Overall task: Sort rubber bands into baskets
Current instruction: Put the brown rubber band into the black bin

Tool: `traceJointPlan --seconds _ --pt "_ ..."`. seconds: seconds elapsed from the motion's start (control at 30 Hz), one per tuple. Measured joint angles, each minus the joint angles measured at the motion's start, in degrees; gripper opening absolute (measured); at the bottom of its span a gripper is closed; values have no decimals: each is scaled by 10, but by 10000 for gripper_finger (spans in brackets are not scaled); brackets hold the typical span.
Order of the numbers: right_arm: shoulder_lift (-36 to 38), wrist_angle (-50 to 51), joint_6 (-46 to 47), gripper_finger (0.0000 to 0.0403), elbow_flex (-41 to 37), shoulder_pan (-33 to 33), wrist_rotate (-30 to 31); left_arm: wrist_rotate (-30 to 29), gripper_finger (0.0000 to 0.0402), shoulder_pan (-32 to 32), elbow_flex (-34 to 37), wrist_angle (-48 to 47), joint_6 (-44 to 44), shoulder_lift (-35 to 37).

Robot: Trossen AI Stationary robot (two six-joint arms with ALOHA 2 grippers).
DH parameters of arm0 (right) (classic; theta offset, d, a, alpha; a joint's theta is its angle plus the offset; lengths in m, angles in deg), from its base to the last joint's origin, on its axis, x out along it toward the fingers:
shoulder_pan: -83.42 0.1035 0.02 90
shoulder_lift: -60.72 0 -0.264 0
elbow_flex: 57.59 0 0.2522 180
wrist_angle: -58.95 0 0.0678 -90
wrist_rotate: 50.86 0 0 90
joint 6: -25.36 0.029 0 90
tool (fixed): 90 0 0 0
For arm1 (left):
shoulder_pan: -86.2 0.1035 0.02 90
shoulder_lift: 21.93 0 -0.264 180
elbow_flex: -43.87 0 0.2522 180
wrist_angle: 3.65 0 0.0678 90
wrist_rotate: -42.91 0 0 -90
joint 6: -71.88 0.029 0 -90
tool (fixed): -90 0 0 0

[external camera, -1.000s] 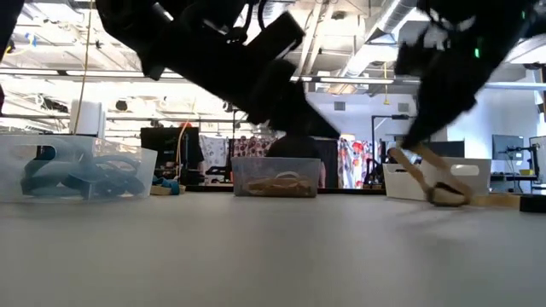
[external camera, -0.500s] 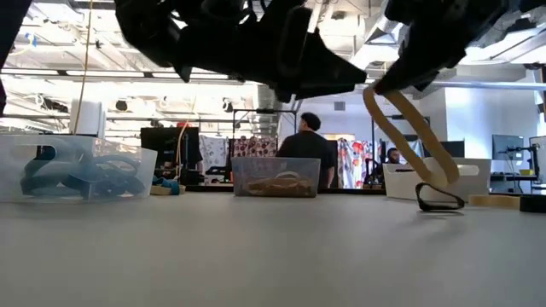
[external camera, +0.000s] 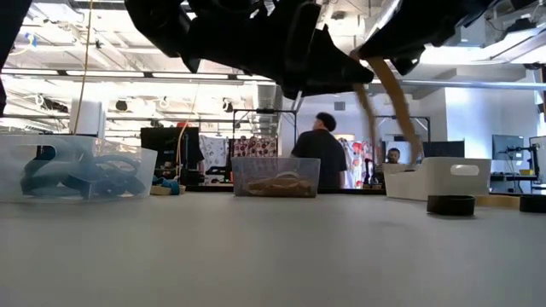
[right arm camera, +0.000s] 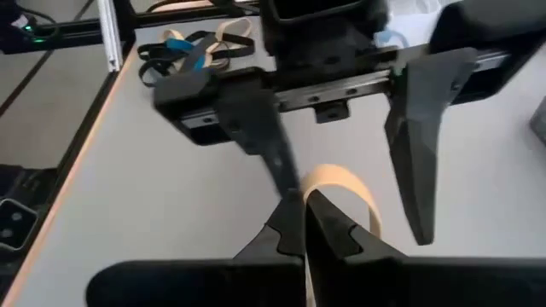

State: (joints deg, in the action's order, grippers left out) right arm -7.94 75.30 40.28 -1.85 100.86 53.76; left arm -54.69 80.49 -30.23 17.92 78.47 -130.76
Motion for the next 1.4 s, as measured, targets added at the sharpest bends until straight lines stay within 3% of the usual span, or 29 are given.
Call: traceJointPlan --seconds 0.1,0.27,0.33,0.67,0.83,1.07,1.17,1.4 --pt "0 -2 0 21 0 6 0 -2 160 0 0 -1 9 0" --pt "0 -8 0 38 0 14 0 9 33 6 0 12 40 0" --pt "0 -13 0 41 0 17 0 32 11 9 0 25 43 0" --pt "0 29 41 57 0 17 27 19 0 25 0 -1 90 1" --pt "0 81 61 135 0 27 84 15 0 45 -13 -66 110 10" --pt "0 91 63 275 0 39 141 -73 0 74 -87 -235 195 26" --pt "0 97 72 297 0 48 142 -99 0 100 -128 -302 219 34" --pt "-28 101 97 301 -14 75 155 -127 0 182 -238 -463 237 41"
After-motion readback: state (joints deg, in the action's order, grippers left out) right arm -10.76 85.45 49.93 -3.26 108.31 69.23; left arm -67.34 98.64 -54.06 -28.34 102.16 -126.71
